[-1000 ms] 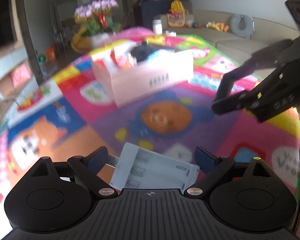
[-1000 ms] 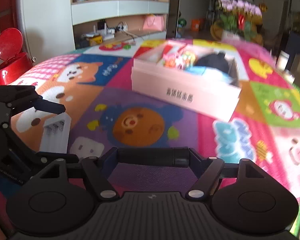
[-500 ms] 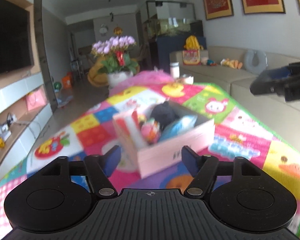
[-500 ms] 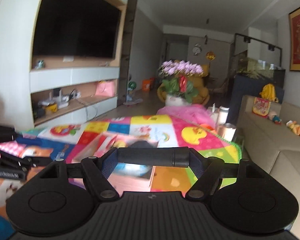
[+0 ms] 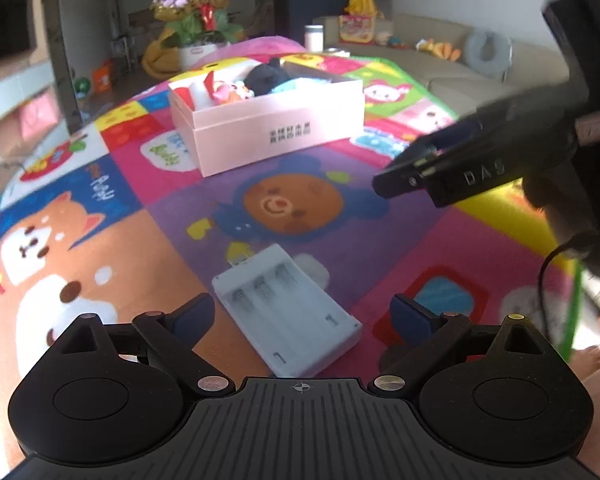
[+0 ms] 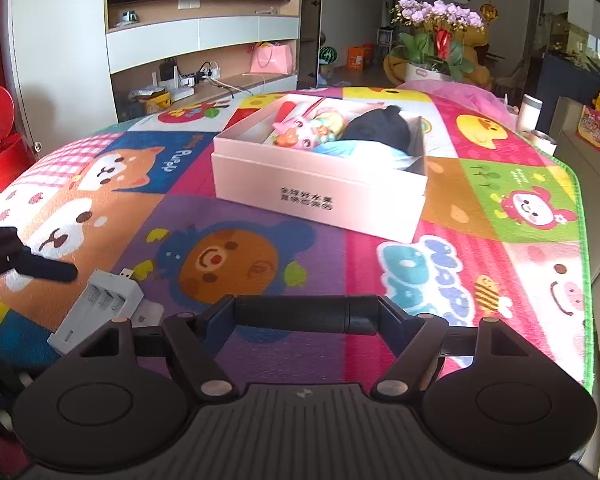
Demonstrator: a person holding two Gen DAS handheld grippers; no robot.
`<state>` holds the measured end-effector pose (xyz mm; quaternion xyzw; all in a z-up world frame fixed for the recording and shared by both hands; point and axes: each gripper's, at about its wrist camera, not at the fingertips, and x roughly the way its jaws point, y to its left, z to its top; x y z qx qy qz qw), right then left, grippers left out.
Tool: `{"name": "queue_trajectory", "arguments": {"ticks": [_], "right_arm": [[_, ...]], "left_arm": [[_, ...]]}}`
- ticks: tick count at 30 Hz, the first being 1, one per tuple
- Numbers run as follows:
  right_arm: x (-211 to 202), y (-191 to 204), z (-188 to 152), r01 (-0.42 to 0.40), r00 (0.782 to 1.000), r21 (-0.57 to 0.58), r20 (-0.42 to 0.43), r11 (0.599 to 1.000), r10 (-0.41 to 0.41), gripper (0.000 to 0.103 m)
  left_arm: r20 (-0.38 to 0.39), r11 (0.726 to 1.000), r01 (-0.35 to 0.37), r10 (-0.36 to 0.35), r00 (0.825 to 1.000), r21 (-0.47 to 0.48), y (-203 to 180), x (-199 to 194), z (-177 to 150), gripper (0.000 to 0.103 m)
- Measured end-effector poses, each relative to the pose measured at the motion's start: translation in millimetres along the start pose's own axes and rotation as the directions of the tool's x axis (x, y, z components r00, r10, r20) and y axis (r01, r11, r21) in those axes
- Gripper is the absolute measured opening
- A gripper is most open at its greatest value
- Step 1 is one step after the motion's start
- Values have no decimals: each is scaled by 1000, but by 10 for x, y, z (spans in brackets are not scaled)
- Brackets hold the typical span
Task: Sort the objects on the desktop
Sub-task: 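Lift the black cylinder with the right gripper while the left lifts the battery holder, then drop the black cylinder into the pink box with the right gripper while the left drops the battery holder in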
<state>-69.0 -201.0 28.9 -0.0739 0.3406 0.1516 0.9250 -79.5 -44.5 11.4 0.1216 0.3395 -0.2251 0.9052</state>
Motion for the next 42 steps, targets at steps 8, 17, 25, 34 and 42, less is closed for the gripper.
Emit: {"name": "queue_trajectory", "arguments": {"ticks": [8,17,25,34,42], "right_arm": [[69,144,-48,-19,1000,-44,-23,999,18,75],[116,162,-118,-45,998,-32,-55,998,43,80],[111,67,-155,-43,997,-3,-63,999,43,86],[114,110,-165,-38,998,-11,-60,999,38,86],[140,92,-146,-42,998,-3,-56,999,41,86]], "left_arm": [[32,998,63,-64,997,24,113,25,33,100],[15,965,262,-262,965,-14,416,278,191,101],[-43,938,327,-324,945,117,93,0,-36,101],[-20,967,219,-218,976,130,-105,8,-72,92],[-13,974,184,-184,983,130,-112,-60,-72,92]]}}
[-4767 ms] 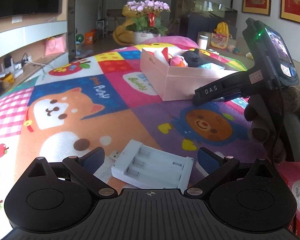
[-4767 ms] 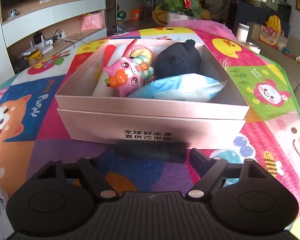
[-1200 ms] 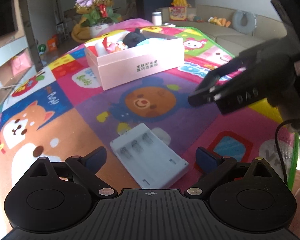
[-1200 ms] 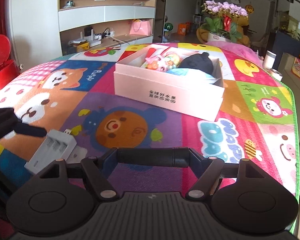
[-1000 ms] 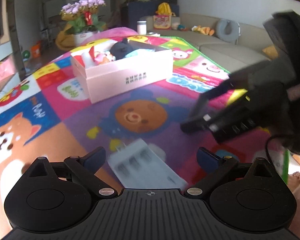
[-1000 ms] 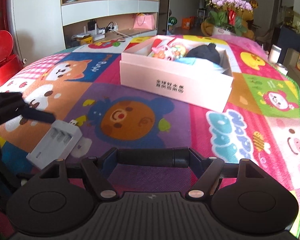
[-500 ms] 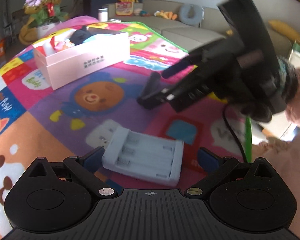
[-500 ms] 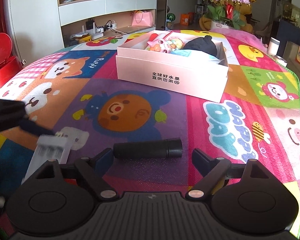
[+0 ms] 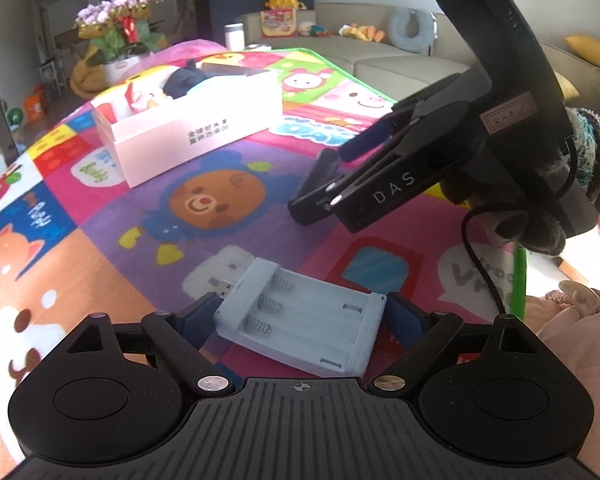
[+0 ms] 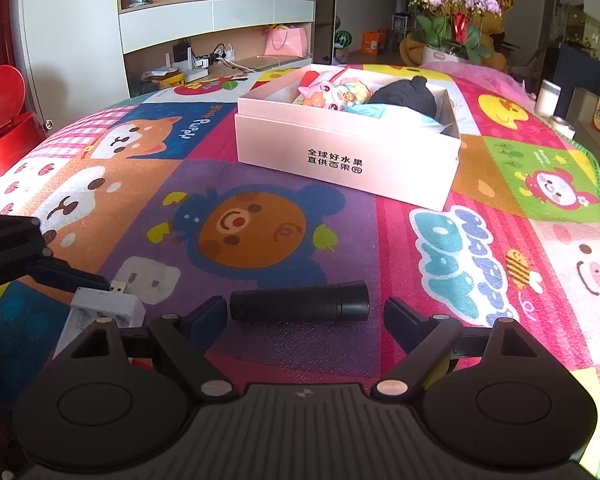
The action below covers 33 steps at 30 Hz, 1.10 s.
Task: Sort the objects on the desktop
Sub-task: 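Drop the black cylinder into the pink box with the right gripper while the left drops the battery holder in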
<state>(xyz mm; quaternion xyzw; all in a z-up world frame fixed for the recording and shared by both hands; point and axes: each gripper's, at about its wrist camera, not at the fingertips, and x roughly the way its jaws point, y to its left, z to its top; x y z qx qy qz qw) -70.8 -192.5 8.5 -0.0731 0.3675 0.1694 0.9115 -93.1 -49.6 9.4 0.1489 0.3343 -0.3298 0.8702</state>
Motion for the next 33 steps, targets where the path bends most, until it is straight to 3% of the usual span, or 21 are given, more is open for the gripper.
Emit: {"name": "queue_trajectory", "arguments": {"ticks": [1,2,7,9,11,13,16,18,19,20,21,23,27,30,33], "right_arm": [[15,-3,6,-4,1000,6,-6,1000,4,84],[21,1,12,-6,1000,4,-12,1000,6,74],[-173,18,55,-32,999,-23,27,999,33,74],[-353,-61,137,-4,996,-8,88,1000,5,74],[-557,-163,274,77,982,12,174,997,-78,74],[-764,-250,449,183,941,38,284,982,-186,74],[-1009,-355,738,329,830,128,434,936,-351,74],[-1101,-433,921,346,775,187,495,919,-392,75],[-1118,-476,1012,340,761,212,511,916,-400,75],[-1117,-506,1100,335,754,225,518,915,-404,75],[-1098,-524,1180,331,753,231,519,915,-404,75],[-1017,-548,1314,324,765,227,508,919,-395,75],[-765,-599,1479,302,820,187,450,935,-355,75],[-541,-664,1584,268,862,184,394,946,-320,75],[-246,-729,1746,173,915,218,326,961,-238,75]], "left_arm": [[2,1000,-9,9,1000,-4,9,-15,6,92],[6,1000,-20,20,1000,-9,30,-35,16,92],[59,994,-104,105,993,-11,121,-196,161,92],[116,988,-151,149,982,7,153,-310,305,92],[196,977,-212,205,959,19,199,-422,528,92],[285,962,-275,261,922,10,256,-482,778,92],[409,927,-370,359,839,-54,402,-412,1178,92],[459,918,-377,388,799,-120,555,-258,1444,93],[469,923,-353,382,796,-151,648,-169,1551,95],[460,933,-317,360,812,-172,751,-53,1655,100],[435,938,-288,344,832,-191,847,60,1740,100],[398,937,-268,339,852,-224,988,208,1806,100],[370,913,-257,368,853,-316,1197,185,1577,102],[316,894,-245,372,873,-376,1362,172,1264,103],[256,891,-264,370,893,-368,1432,206,993,103]]}}
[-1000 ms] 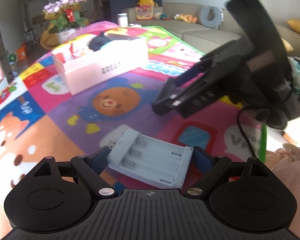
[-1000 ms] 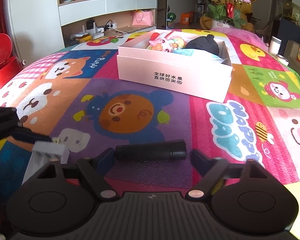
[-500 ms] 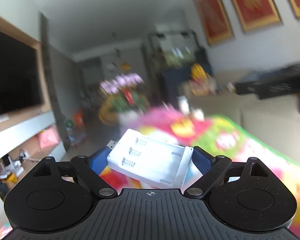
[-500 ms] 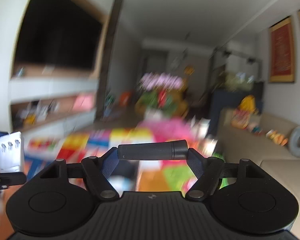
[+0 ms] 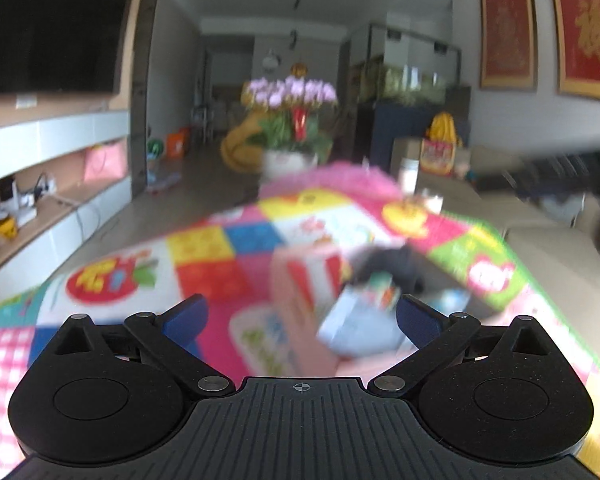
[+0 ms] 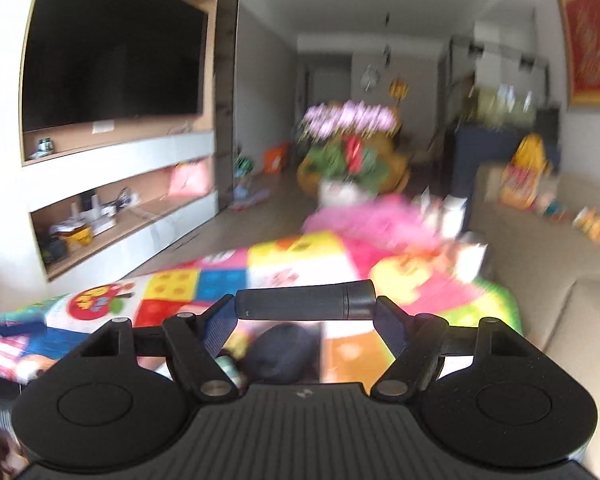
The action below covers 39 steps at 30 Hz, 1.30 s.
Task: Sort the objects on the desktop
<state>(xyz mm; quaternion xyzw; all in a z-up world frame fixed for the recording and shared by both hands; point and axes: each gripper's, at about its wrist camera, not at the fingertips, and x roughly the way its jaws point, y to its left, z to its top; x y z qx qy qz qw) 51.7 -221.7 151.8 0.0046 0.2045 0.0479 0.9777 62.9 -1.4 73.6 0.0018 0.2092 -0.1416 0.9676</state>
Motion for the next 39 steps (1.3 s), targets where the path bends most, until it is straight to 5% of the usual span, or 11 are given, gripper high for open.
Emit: {"name": "queue_trajectory", "arguments": {"ticks": [5,7,12,18,26,32,39], "right_arm": [[664,178,27,-82,987,86,-129,993,92,76],[781,233,-36,-65,986,73,-149,995,76,84],[619,217,-357,-58,986,78,-149,995,69,99],[151,122,-929,-31,986,48,-162,998,38,103],[-194,36,-1647,-65,954,78,-286,995,85,103],[32,16,-1715,-46,935,37,-350,998,56,103],[274,-9,-1657,22,931,62,-364,998,2,103]], "left_arm": [[-66,999,-29,31,997,27,45,-53,-285,103],[-70,999,-50,51,996,23,47,-87,-359,103],[-111,999,-44,41,993,-27,41,-124,-521,103],[-161,997,-76,76,984,8,-142,-221,-707,103],[-168,989,-121,134,977,83,-470,-402,-920,103],[-251,977,-206,215,944,60,-450,-172,-923,103],[-271,973,-230,219,937,-10,-347,-72,-906,103]]}}
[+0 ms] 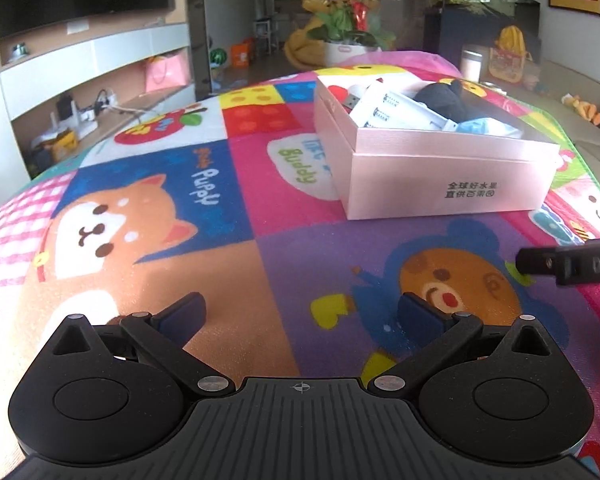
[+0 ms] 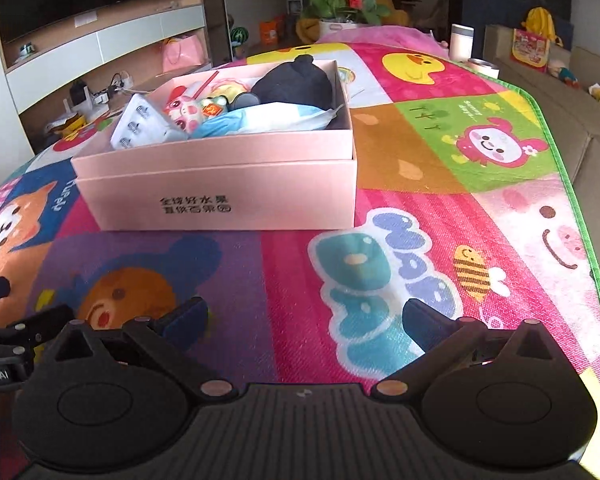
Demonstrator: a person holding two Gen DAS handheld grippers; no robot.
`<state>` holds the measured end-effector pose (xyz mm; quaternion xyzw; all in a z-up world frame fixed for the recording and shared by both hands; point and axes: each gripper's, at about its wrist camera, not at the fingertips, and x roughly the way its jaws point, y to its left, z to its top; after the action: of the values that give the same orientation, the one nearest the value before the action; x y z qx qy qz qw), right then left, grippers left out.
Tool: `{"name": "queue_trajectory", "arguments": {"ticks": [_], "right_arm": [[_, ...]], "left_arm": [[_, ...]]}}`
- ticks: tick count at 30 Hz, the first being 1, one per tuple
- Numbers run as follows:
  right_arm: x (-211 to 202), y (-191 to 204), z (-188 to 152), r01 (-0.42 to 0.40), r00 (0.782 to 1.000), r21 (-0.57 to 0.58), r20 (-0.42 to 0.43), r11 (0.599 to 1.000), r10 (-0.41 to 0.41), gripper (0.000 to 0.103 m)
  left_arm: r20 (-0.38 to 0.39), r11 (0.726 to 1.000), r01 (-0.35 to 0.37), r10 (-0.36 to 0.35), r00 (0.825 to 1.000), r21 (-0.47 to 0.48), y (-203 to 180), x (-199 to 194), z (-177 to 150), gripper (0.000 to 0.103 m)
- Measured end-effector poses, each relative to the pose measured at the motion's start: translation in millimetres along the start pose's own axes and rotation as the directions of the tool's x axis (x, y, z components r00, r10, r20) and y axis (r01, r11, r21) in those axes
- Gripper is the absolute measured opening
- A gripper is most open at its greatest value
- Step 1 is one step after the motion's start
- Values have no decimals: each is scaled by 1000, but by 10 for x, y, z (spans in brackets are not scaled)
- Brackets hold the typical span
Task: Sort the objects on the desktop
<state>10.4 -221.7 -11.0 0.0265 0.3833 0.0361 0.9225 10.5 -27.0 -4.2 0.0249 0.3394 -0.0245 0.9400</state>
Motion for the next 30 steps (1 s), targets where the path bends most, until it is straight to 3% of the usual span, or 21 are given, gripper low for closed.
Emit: {"name": "queue_trajectory", "arguments": {"ticks": [3,14,17,23,30], "right_arm": [[43,-52,-20,11,999,54,46,998,-14,103],[-27,-332,-73,-112,990,201,107,973,92,103],[-7,-265,-55,-70,993,232,110,970,45,103],[68,149,2,94,993,80,69,992,-99,103],[30,549,-59,75,993,-37,90,997,-72,103]], "left_arm": [[-1,1000,1,-1,1000,-1,-4,-11,-5,103],[-2,1000,5,-5,1000,-5,10,-40,-16,103],[-3,1000,6,-6,1000,-6,13,-39,-14,103],[-3,1000,4,-4,1000,-4,18,-45,-15,103],[1,999,31,-31,1000,-32,128,-12,27,103]]}}
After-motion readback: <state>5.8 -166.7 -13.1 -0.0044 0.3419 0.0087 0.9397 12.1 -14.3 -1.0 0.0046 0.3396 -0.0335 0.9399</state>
